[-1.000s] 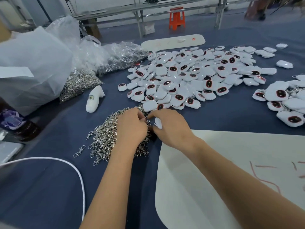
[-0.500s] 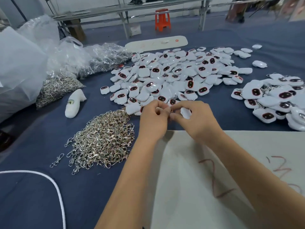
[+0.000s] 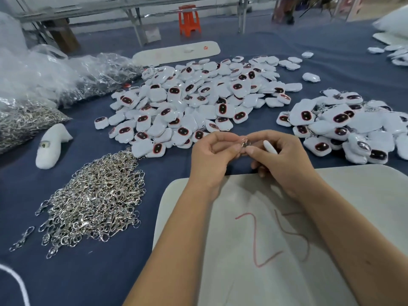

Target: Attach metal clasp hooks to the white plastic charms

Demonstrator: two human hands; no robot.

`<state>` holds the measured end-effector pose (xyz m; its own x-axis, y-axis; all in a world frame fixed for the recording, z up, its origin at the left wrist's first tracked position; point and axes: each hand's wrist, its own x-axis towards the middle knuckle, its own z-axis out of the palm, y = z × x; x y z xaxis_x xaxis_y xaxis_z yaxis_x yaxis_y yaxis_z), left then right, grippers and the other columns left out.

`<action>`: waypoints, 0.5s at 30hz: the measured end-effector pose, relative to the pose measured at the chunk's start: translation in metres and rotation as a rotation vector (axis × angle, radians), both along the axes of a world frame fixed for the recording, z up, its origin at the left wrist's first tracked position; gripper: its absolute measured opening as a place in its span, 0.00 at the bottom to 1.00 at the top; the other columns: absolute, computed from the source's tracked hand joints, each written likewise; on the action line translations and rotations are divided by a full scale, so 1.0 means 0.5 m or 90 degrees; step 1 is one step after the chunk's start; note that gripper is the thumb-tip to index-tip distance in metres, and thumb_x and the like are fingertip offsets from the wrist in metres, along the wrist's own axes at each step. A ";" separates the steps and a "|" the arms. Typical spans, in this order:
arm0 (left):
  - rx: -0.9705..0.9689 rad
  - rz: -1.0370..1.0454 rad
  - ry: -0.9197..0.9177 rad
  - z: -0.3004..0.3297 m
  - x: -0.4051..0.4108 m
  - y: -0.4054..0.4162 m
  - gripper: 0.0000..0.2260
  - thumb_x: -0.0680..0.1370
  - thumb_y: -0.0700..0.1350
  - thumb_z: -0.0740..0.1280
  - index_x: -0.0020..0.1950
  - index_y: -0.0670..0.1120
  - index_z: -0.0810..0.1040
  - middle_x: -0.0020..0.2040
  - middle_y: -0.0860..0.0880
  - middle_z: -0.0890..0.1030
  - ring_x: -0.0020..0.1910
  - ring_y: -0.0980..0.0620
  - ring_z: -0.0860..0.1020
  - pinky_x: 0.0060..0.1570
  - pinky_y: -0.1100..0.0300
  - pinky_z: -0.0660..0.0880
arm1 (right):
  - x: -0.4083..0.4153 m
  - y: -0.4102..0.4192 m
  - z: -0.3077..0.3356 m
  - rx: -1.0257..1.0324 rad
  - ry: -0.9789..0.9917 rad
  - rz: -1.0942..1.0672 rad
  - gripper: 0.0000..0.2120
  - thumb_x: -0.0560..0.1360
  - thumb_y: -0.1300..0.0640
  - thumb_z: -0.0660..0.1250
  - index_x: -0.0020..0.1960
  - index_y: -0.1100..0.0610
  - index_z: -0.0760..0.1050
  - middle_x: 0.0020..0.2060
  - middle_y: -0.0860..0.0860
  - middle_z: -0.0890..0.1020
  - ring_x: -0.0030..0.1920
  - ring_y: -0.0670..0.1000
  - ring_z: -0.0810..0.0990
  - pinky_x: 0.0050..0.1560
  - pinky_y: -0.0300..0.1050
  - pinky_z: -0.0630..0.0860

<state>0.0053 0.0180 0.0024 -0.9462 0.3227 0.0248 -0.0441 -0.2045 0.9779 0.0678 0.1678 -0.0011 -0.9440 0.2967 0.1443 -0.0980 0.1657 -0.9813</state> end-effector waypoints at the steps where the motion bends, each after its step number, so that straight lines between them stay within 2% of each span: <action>1: -0.004 0.001 -0.003 -0.001 -0.001 -0.001 0.10 0.75 0.29 0.71 0.47 0.43 0.81 0.45 0.44 0.88 0.42 0.51 0.85 0.44 0.62 0.79 | -0.001 0.000 -0.001 -0.001 0.003 0.000 0.08 0.75 0.55 0.74 0.53 0.47 0.86 0.40 0.53 0.87 0.33 0.50 0.81 0.30 0.43 0.76; 5: -0.028 0.014 0.009 -0.004 -0.004 0.003 0.11 0.74 0.29 0.73 0.49 0.43 0.82 0.48 0.46 0.87 0.48 0.52 0.86 0.49 0.61 0.81 | 0.000 0.003 -0.005 0.029 0.030 -0.014 0.07 0.78 0.59 0.74 0.52 0.49 0.87 0.33 0.51 0.84 0.29 0.47 0.78 0.29 0.41 0.76; 10: -0.030 0.010 0.002 -0.004 -0.004 0.004 0.11 0.74 0.28 0.72 0.48 0.43 0.82 0.46 0.44 0.87 0.47 0.51 0.85 0.52 0.57 0.81 | 0.000 -0.001 -0.003 0.028 0.029 -0.055 0.09 0.79 0.61 0.72 0.44 0.51 0.87 0.29 0.51 0.81 0.28 0.48 0.75 0.29 0.41 0.75; 15: -0.034 0.031 0.012 0.000 -0.003 0.008 0.12 0.75 0.26 0.68 0.47 0.42 0.82 0.43 0.47 0.87 0.44 0.56 0.84 0.46 0.65 0.78 | -0.001 -0.003 -0.002 0.004 0.030 -0.092 0.08 0.79 0.61 0.72 0.41 0.54 0.85 0.30 0.51 0.81 0.27 0.47 0.74 0.27 0.39 0.74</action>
<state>0.0040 0.0221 0.0022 -0.9605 0.2771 0.0264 -0.0171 -0.1534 0.9880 0.0675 0.1662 -0.0020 -0.8838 0.4275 0.1902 -0.1192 0.1874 -0.9750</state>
